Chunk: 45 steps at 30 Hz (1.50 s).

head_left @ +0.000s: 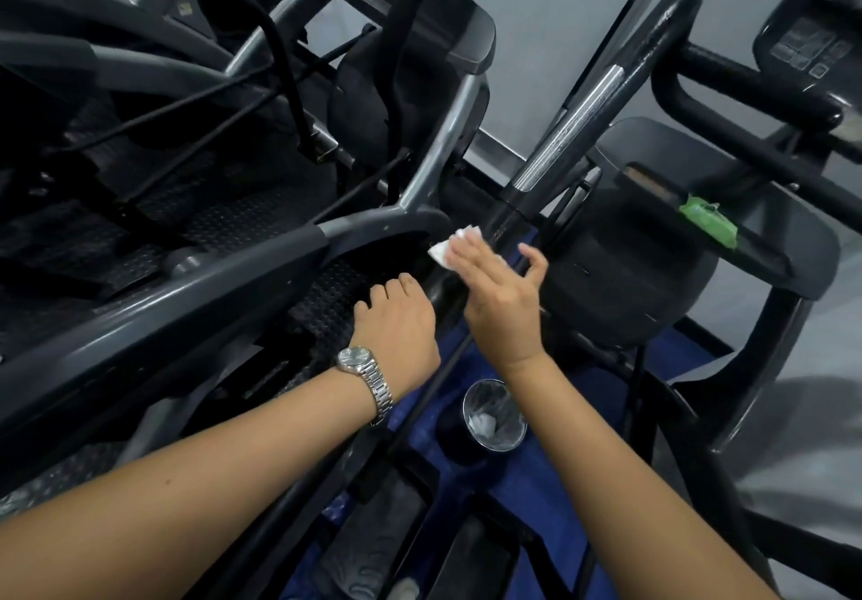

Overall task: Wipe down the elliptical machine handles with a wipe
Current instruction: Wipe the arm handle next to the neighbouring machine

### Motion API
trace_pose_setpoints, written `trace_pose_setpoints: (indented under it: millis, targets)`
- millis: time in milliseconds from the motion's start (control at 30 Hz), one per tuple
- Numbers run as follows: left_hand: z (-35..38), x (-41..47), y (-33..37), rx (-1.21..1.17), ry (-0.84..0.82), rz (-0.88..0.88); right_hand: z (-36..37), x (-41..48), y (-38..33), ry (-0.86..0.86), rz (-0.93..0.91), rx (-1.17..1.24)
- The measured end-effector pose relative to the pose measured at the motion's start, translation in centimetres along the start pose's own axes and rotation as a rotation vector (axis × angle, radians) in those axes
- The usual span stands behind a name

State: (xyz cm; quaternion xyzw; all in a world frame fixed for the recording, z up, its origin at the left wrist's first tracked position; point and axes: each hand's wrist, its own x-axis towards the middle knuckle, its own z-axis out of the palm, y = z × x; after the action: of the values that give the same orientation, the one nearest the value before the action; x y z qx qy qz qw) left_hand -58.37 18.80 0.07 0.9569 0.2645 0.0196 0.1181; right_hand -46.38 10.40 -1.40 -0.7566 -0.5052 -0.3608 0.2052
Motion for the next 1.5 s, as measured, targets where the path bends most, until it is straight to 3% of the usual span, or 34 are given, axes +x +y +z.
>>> trace_pose_setpoints:
  millis: [133,300,400,600,800,1067,1500]
  targets:
    - [0.0,0.0,0.1,0.018,0.004,0.005,-1.1,-2.8,1.3,-0.009,-0.068,0.028]
    - [0.1,0.0,0.2,0.013,0.001,0.006,0.2,-1.7,-0.8,0.081,0.257,0.266]
    - [0.0,0.1,0.2,0.014,-0.006,0.004,0.4,-3.5,-2.3,0.102,0.273,0.357]
    - [0.0,0.0,0.1,0.013,-0.01,0.011,0.4,-1.4,-5.6,0.3,0.916,0.628]
    - [-0.1,0.0,0.1,0.01,-0.01,0.029,0.1,0.4,-5.2,0.357,1.186,0.656]
    - [-0.1,0.0,0.1,-0.001,-0.008,0.027,0.0,0.5,-5.5,0.362,1.244,0.715]
    - [0.0,0.1,0.1,-0.035,-0.006,0.022,-0.2,2.9,-2.4,0.363,1.08,0.635]
